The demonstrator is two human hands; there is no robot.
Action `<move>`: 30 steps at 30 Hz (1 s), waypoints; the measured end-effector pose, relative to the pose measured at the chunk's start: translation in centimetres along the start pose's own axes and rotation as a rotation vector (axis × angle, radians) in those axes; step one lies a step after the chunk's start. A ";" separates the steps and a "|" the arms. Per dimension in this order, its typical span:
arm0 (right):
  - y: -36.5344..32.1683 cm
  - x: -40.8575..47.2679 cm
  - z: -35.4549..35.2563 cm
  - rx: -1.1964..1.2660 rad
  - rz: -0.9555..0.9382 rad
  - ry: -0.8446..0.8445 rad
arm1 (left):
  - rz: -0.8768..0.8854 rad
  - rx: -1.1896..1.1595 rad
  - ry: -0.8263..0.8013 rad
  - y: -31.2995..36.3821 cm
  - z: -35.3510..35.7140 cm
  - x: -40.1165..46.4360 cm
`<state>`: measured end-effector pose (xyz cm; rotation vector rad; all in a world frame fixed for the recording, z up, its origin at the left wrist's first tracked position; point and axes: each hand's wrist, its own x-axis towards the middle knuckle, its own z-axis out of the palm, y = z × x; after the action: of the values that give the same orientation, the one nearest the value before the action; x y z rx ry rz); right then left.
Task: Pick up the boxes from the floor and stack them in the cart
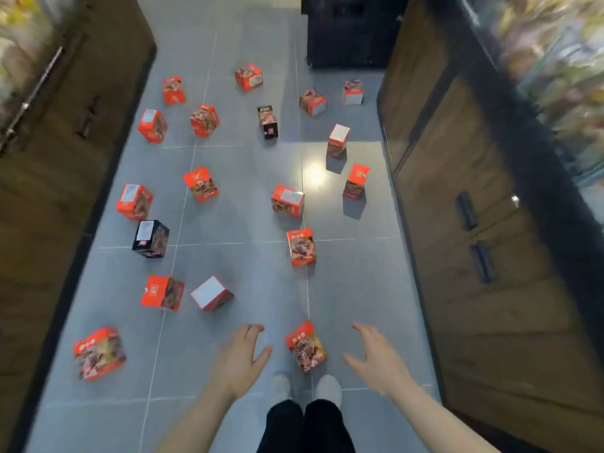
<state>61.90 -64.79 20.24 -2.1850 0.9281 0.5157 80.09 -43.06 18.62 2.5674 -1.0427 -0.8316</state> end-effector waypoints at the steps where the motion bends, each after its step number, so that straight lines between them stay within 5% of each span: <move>1: 0.9 1.8 1.6 0.005 0.013 -0.018 | -0.031 -0.011 -0.005 -1.0 1.8 1.2; 12: 8.9 18.8 25.1 0.114 0.186 -0.117 | -0.215 -0.050 -0.173 -14.3 23.1 9.0; 19: 10.9 27.9 37.4 -0.245 0.187 -0.130 | -0.290 -0.084 -0.178 -21.3 32.7 12.7; 24: 11.5 28.9 38.1 -0.320 0.178 -0.067 | -0.321 -0.122 -0.168 -22.5 33.6 13.8; 30: 7.9 26.2 30.0 -0.210 0.075 -0.123 | -0.324 -0.247 -0.115 -18.3 27.4 12.4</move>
<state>70.85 -59.00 -18.97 -2.2801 0.9279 0.8066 81.35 -39.10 -16.30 2.5297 -0.5139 -1.1201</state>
